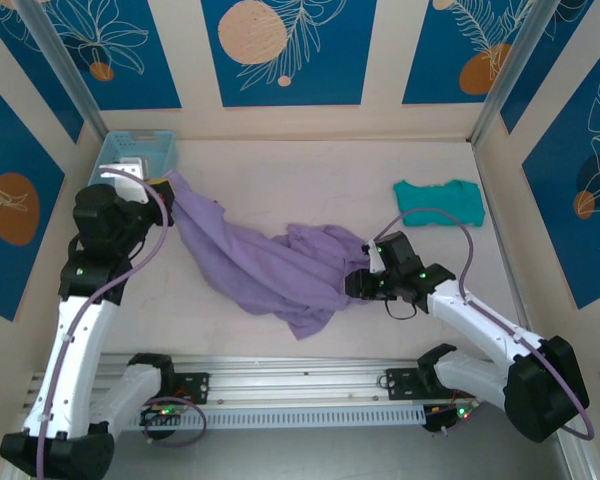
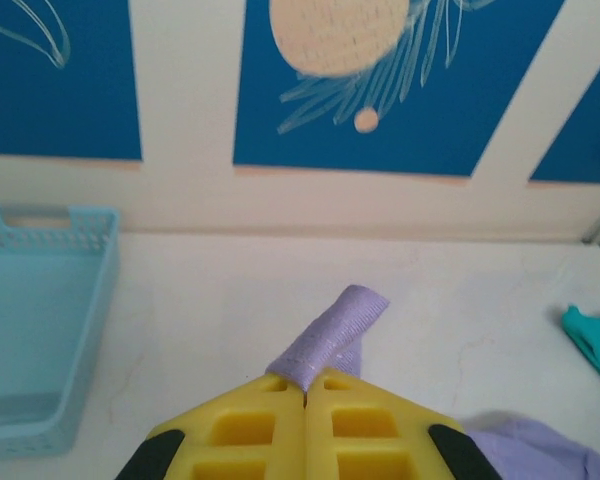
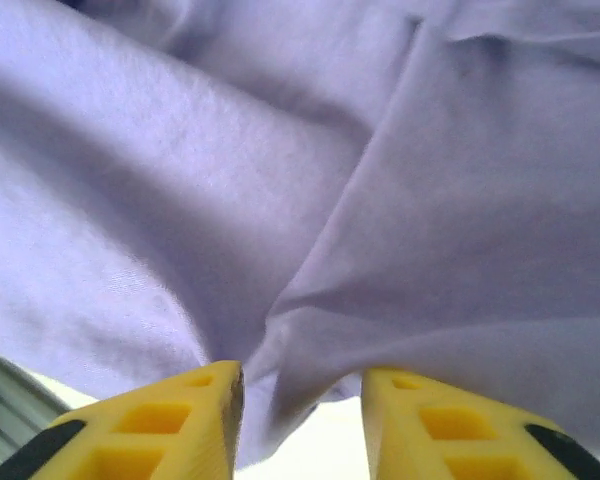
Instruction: Fold the inside-out t-shirt
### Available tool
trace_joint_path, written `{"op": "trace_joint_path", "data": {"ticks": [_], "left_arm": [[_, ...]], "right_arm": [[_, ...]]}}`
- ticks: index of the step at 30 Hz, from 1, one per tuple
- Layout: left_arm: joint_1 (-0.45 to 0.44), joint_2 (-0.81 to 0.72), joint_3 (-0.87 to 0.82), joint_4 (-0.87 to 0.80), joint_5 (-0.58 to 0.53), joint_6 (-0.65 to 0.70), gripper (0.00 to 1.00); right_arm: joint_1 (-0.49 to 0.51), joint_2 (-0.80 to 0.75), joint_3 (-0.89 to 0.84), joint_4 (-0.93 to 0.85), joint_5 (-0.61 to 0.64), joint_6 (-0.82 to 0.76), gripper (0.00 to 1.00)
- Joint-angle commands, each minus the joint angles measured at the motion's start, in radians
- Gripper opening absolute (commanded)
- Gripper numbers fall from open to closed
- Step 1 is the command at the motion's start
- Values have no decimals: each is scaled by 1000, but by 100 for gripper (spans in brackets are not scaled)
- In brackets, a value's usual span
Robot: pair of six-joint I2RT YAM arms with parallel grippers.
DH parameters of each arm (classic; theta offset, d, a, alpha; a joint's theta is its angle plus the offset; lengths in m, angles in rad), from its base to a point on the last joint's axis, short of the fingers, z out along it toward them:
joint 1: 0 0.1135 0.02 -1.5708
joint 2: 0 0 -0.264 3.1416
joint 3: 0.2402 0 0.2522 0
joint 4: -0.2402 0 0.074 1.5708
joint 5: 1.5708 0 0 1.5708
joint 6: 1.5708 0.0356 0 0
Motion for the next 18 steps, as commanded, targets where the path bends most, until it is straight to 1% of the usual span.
{"op": "trace_joint_path", "data": {"ticks": [1, 4, 7, 10, 14, 16, 18], "left_arm": [[14, -8, -1, -28, 102, 6, 0], [14, -15, -43, -10, 129, -2, 0], [14, -9, -73, 15, 161, -13, 0], [14, 2, -76, 23, 181, -15, 0], [15, 6, -76, 25, 202, -13, 0], [14, 8, -78, 29, 208, -14, 0], [14, 12, -79, 31, 214, -13, 0]], "right_arm": [[-78, -16, 77, -71, 110, -42, 45], [-159, 31, 118, -80, 199, -85, 48], [-188, 152, 177, -95, 254, -151, 49], [-186, 271, 226, -105, 248, -186, 49], [-165, 393, 288, -154, 355, -219, 51], [-155, 435, 306, -164, 350, -240, 53], [-116, 471, 323, -174, 380, -261, 56]]}}
